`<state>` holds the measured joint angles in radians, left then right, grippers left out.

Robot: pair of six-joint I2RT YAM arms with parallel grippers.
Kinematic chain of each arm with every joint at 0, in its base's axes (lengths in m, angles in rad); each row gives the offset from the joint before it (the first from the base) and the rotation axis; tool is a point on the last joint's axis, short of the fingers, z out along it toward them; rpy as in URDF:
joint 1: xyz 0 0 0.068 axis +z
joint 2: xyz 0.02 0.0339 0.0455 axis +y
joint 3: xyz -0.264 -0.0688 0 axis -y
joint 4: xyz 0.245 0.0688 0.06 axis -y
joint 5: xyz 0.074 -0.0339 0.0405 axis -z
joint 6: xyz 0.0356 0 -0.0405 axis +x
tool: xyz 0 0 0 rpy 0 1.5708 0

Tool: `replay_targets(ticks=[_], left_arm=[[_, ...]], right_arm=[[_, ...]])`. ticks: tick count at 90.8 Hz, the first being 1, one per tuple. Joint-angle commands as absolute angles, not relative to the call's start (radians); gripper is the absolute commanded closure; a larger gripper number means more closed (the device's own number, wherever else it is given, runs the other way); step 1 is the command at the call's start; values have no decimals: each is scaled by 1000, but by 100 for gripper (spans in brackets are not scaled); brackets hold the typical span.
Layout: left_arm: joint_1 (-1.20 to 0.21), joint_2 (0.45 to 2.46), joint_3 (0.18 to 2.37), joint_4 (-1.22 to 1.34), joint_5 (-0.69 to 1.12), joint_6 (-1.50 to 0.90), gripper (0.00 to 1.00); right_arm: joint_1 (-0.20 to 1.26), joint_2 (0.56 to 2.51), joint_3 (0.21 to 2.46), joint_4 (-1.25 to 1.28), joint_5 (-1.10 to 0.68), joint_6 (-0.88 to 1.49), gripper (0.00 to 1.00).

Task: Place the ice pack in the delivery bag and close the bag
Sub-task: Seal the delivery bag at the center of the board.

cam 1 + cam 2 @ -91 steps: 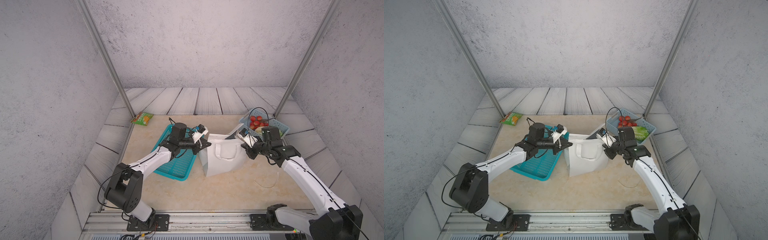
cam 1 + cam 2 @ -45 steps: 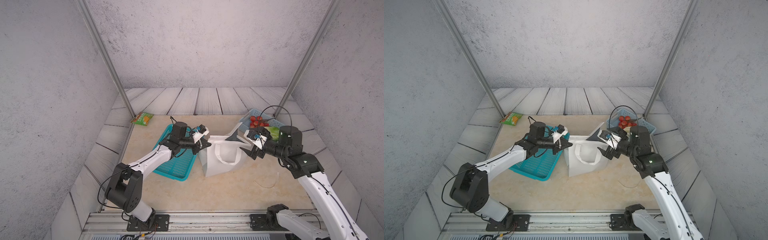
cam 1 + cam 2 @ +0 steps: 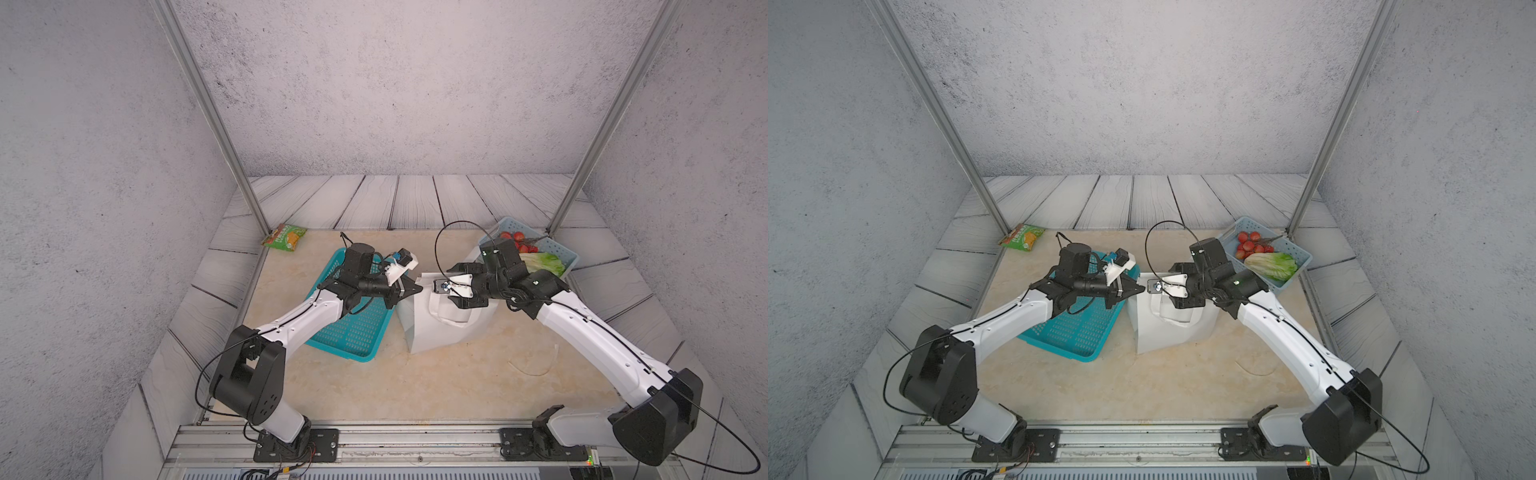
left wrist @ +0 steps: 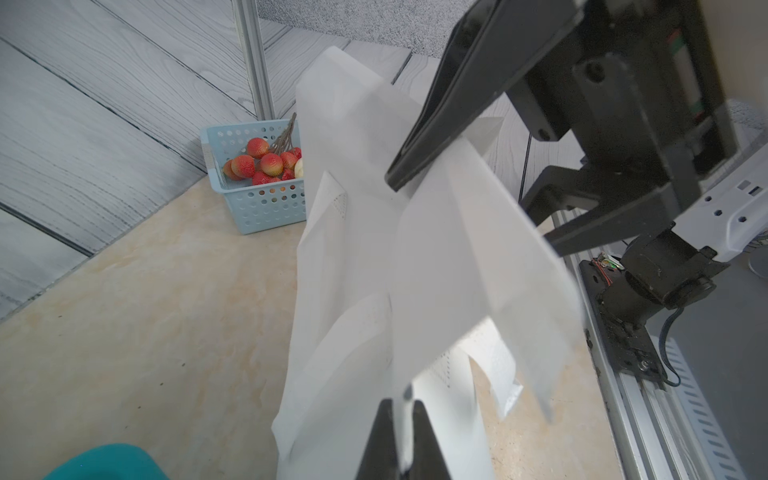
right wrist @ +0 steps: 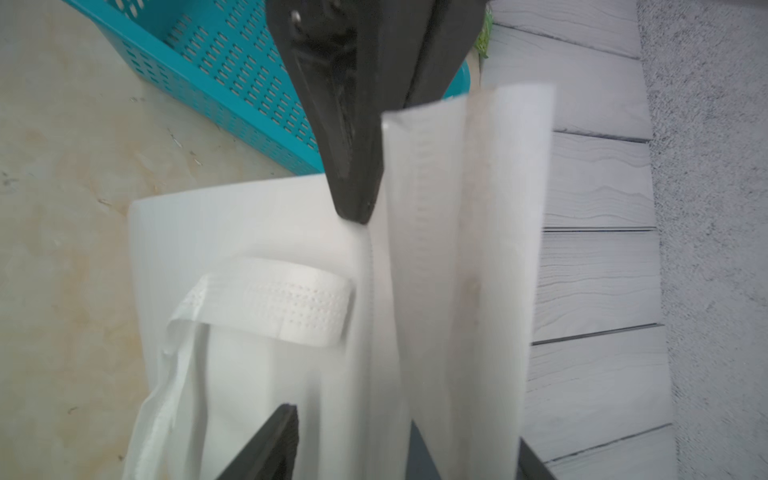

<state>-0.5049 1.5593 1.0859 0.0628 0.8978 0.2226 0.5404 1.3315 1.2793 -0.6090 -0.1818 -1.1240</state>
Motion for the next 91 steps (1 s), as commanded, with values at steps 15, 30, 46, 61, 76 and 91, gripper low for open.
replay_targets(ticks=[15,30,46,61,76,91], left_arm=[[-499,1564,1108,76,920,210,100],[-499,1561,1107,93,948,170,99],[-499,1567,1095,91,987,148,81],[-493,1572,1078,144,992,105,79],[-461,1567,1029,244,994,14,78],[-456,1574,1015,259,991,-27,81]], right_arm=[[551,1311,1230,-554,-46,-1123,80],[571,1325,1186,-435,76,-1065,99],[658,1377,1099,-118,389,-956,100],[751,1406,953,209,564,-1023,100],[786,1405,857,447,588,-1055,100],[790,1390,801,527,555,-1026,100]])
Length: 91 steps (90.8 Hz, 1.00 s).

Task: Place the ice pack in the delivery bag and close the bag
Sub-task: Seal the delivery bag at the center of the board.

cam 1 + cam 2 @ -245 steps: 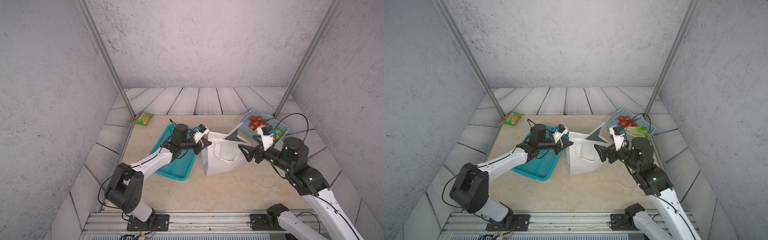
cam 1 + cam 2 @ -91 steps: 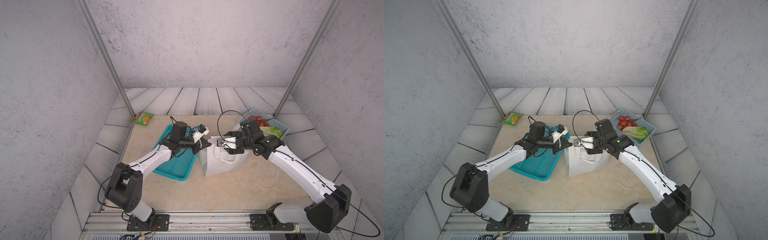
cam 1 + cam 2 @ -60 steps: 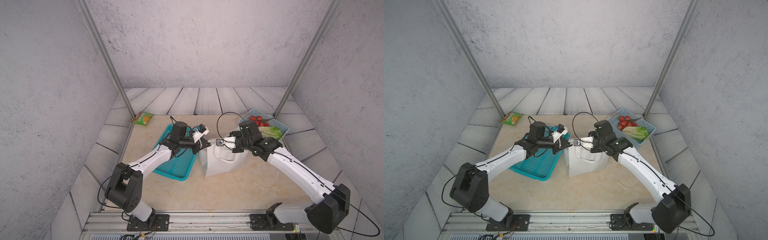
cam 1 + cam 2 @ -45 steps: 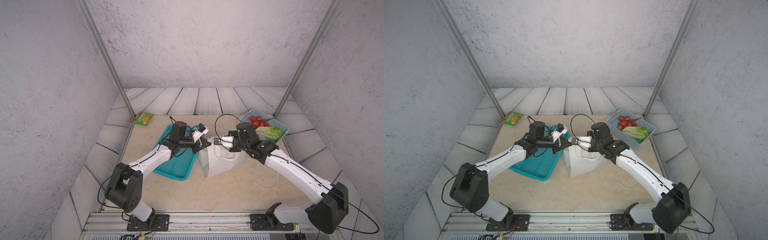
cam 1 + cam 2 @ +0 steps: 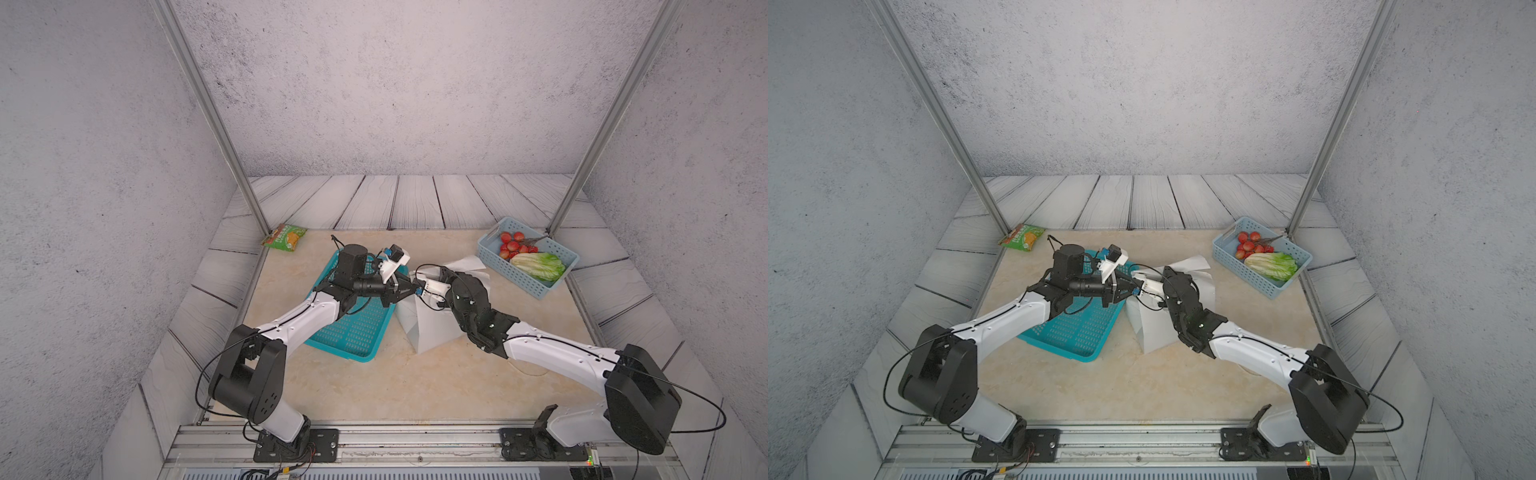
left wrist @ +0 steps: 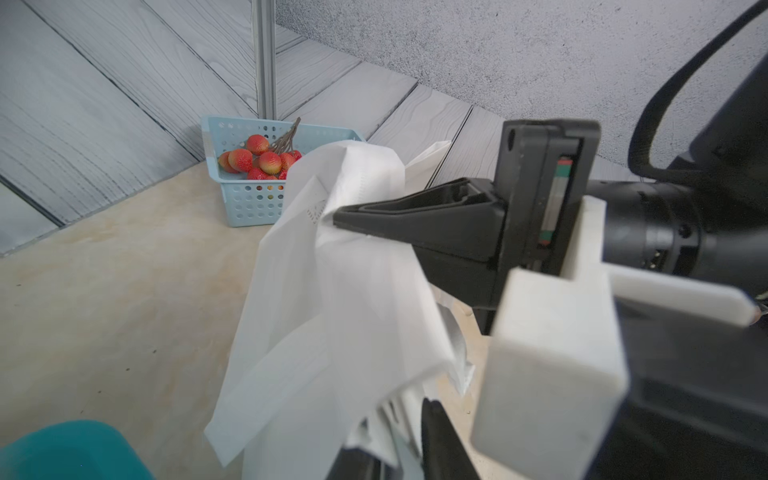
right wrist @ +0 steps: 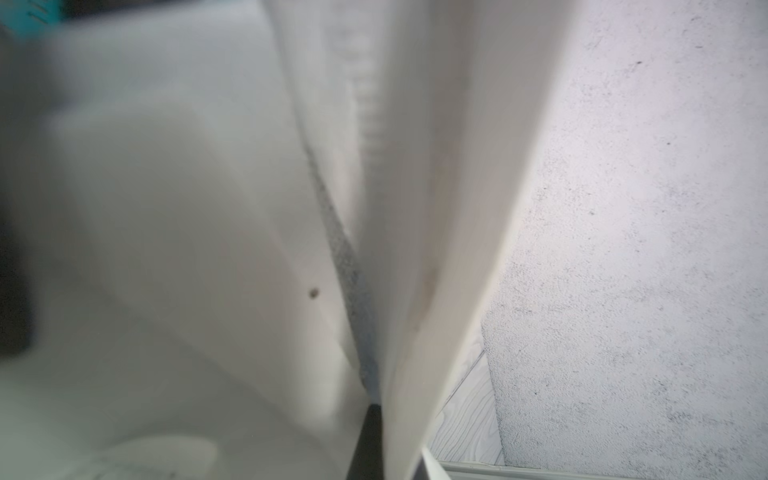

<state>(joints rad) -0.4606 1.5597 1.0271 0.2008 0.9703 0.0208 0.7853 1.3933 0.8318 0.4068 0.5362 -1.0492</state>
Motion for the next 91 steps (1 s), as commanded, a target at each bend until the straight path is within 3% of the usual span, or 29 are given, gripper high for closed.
replay_targets(ticks=[1,6,14,26,37,44,54,64,71,91], left_arm=[[-456,1575,1015,259,990,-30,82],[-455,1584,1016,257,991,-41,90],[-452,1598,1022,251,997,-61,100],[-449,1598,1026,239,984,-56,100],[-449,1595,1040,198,973,-5,100],[-449,1585,1043,175,973,38,100],[-451,1566,1048,142,969,97,100],[-451,1555,1053,124,962,124,100],[-452,1557,1059,117,966,126,100],[-453,1543,1052,125,974,128,100]], right_arm=[[790,1387,798,527,552,-1022,100],[791,1367,786,505,527,-995,99],[790,1301,767,433,469,-930,80],[790,1167,779,191,309,-808,52],[789,1025,845,-104,144,-715,16],[775,938,905,-243,57,-639,2],[629,909,1044,-377,-156,-435,1],[423,1073,1249,-496,-406,-174,3],[418,1150,1292,-490,-402,-153,7],[447,1342,1379,-605,-368,-304,31]])
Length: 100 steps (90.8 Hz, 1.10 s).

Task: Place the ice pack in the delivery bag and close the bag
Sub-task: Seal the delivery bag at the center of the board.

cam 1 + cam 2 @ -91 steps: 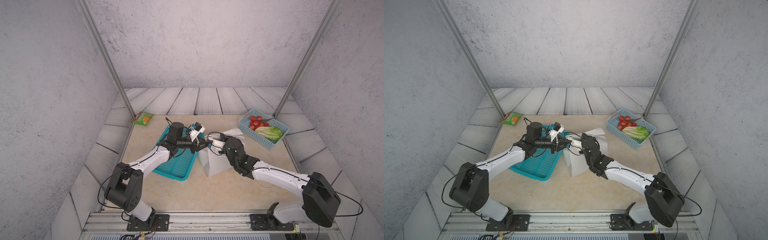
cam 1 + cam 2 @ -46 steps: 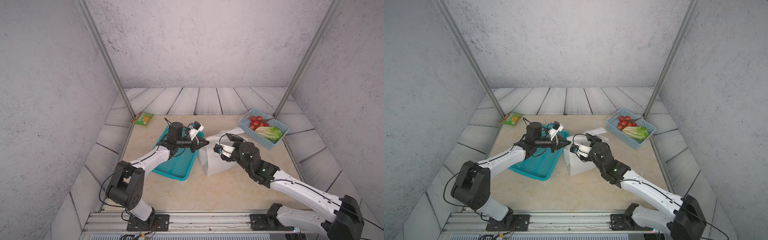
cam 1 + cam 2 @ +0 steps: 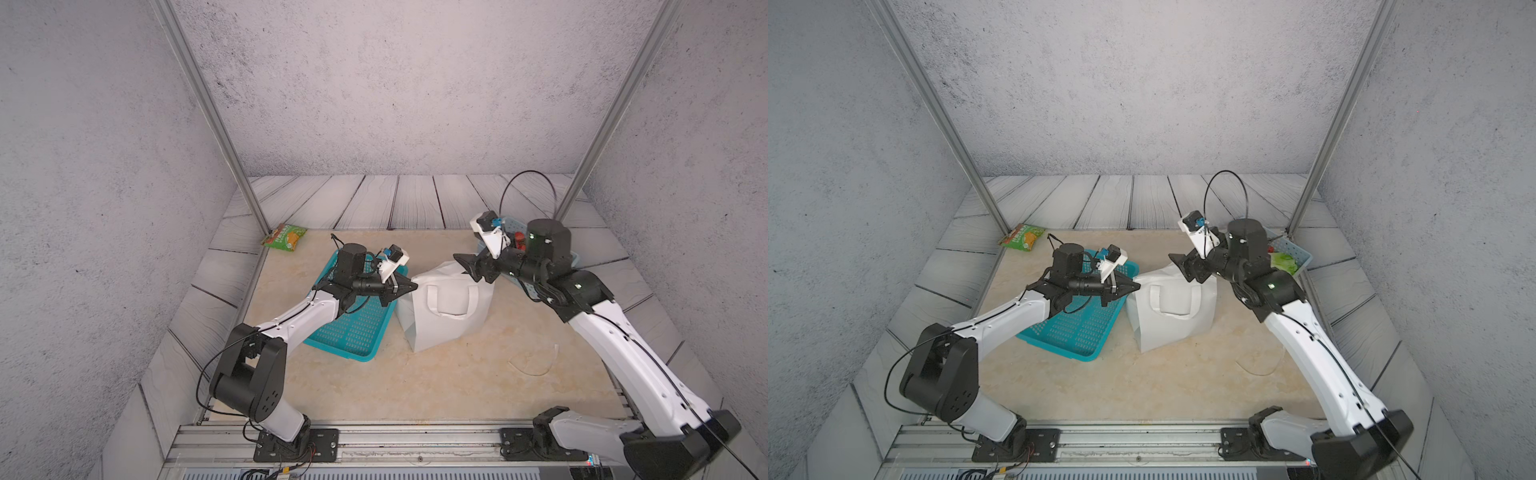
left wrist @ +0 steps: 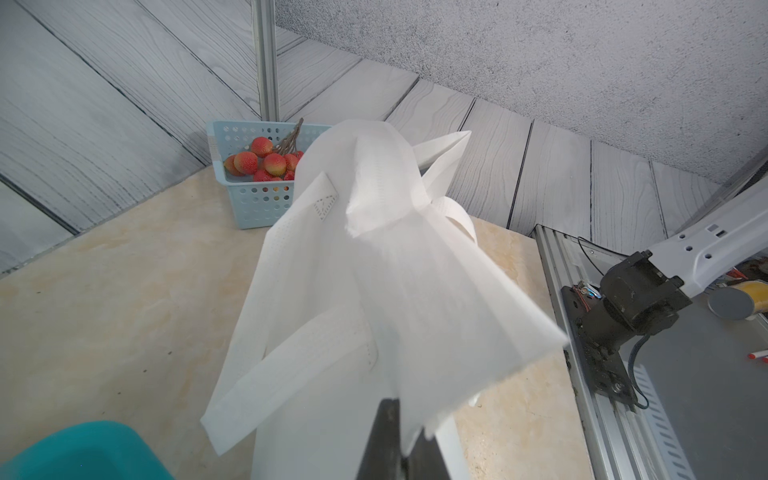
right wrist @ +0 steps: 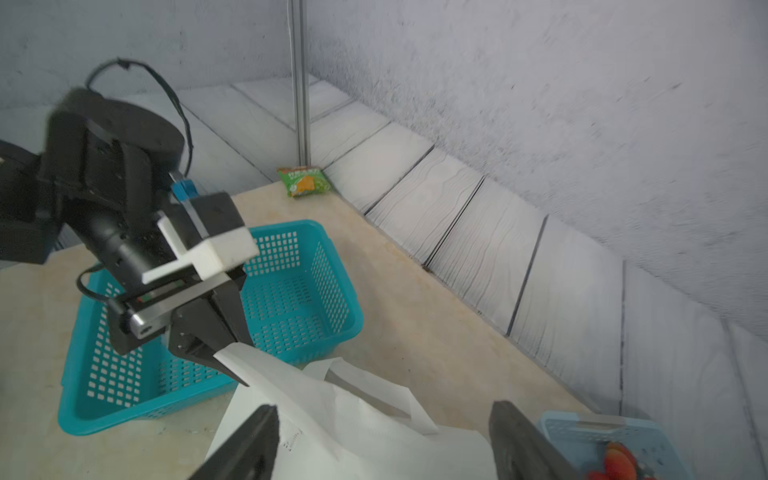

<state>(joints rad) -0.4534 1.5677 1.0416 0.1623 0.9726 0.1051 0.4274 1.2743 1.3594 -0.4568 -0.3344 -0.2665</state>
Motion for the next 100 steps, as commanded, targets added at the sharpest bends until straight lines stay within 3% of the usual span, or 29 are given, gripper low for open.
replay_targets(ticks=[1,16,46,72,86,92,100], left_arm=[[-453,1542,1052,125,975,129,100],[-453,1547,1052,139,992,131,100],[-453,1560,1060,150,1002,118,100],[-457,1558,1070,150,1022,116,100],[-462,1562,1080,134,1053,114,100],[-462,1560,1084,100,1073,129,90],[-459,1543,1092,-18,1110,208,49]], right_arm=[[448,1350,1383,-610,-360,-311,32],[475,1444,1422,-650,-276,-368,52],[544,1499,1418,-662,-234,-417,56],[558,1579,1471,-662,-207,-414,77],[573,1616,1481,-658,-169,-378,83],[575,1631,1485,-657,-151,-350,85],[574,1638,1486,-653,-151,-323,85]])
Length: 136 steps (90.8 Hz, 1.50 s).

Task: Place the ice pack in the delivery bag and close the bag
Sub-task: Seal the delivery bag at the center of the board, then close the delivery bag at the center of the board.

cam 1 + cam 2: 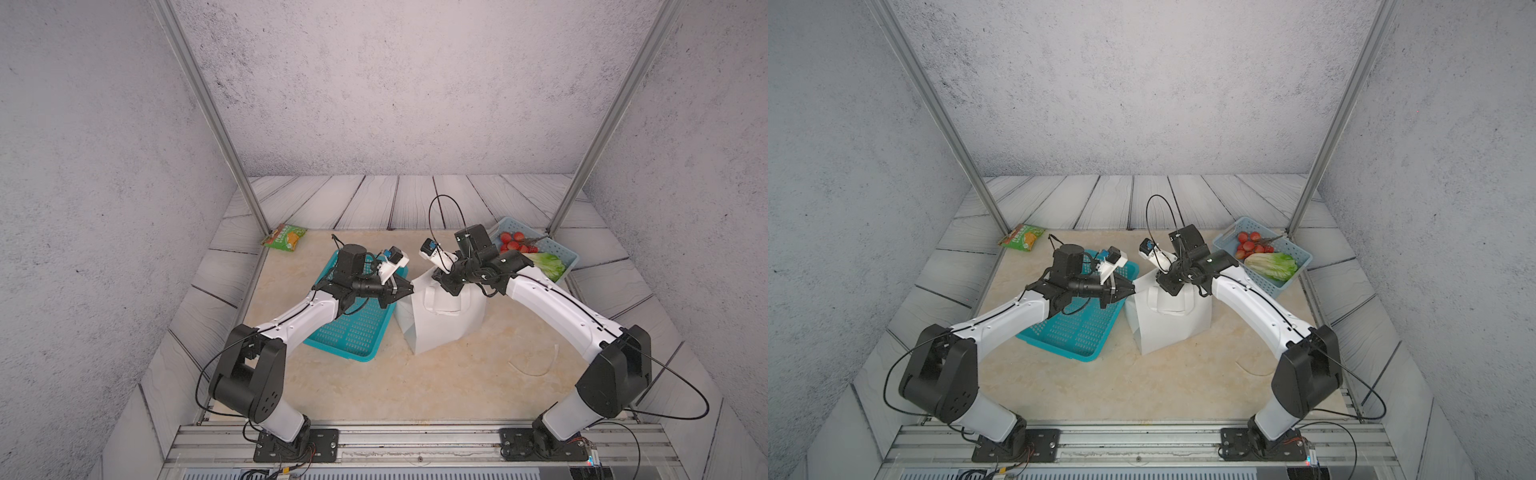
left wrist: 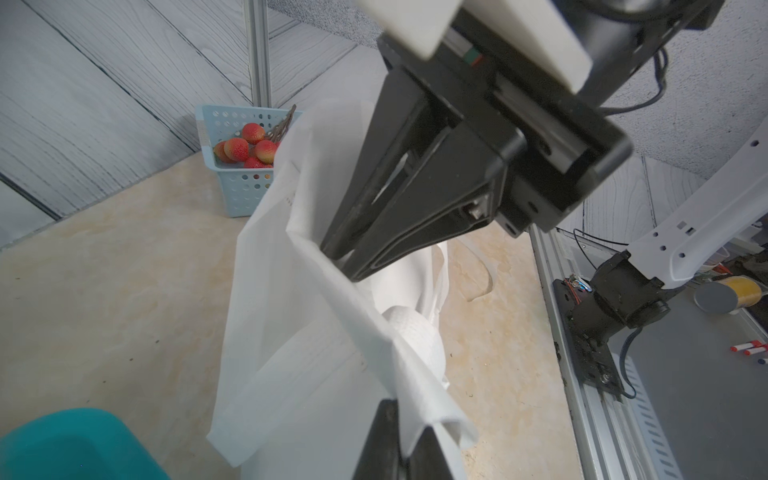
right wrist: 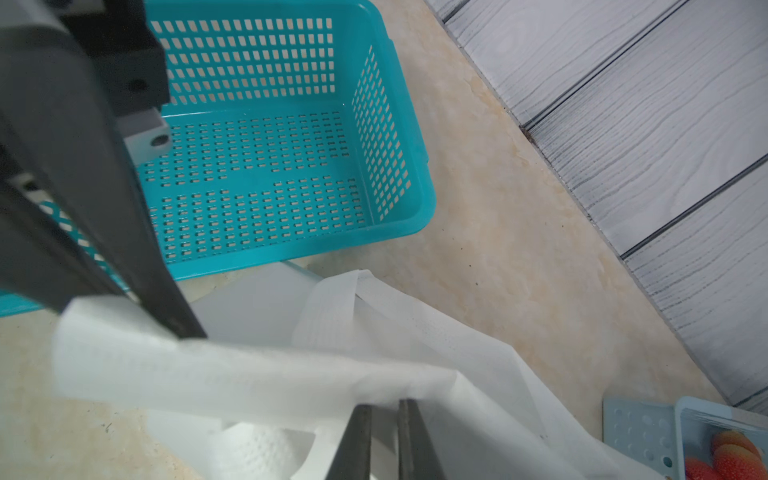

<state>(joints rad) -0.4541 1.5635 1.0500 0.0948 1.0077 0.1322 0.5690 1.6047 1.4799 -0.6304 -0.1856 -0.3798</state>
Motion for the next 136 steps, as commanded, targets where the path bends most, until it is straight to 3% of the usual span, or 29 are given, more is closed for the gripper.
replay_targets(ticks=[1,9,13,43,50,60,65,69,81,93,97,102,112,115,122,131,136], left_arm=[[-457,1539,1092,-29,1113,223,45],[-439,1486,1058,-125,1126,282,11],[-426,1445,1016,-94,1110,253,2],[-503,1443,1016,140,715,-46,1],[-539,1478,1042,126,686,-35,6],[-557,1548,1072,163,691,-84,29],[-559,1571,1086,173,709,-97,48],[-557,1583,1095,160,707,-93,72],[-554,1592,1112,95,710,-51,99],[-549,1586,1108,80,735,-30,100],[-546,1581,1107,68,742,-15,100],[-538,1569,1099,59,759,3,100],[-527,1544,1085,58,814,39,100],[-526,1541,1089,47,836,59,100],[-526,1551,1102,30,876,82,100],[-524,1571,1128,5,922,90,100],[-524,1578,1137,-4,930,89,100]], right_arm=[[575,1638,1485,-653,-152,-322,85],[576,1636,1476,-646,-150,-312,85],[575,1635,1471,-644,-154,-313,85],[575,1620,1440,-605,-187,-286,85],[576,1616,1439,-604,-189,-280,85],[574,1609,1439,-605,-188,-276,85],[576,1604,1437,-608,-182,-275,85],[575,1598,1438,-614,-175,-277,86],[573,1552,1444,-634,-170,-276,85],[545,1434,1420,-630,-199,-240,83],[511,1379,1389,-614,-230,-213,77],[446,1268,1326,-580,-262,-169,60],[339,1075,1143,-515,-327,-163,12],[327,1031,1088,-502,-348,-179,3],[324,963,983,-452,-401,-225,1],[305,990,929,-410,-297,-212,1],[279,1033,942,-426,-281,-211,7]])
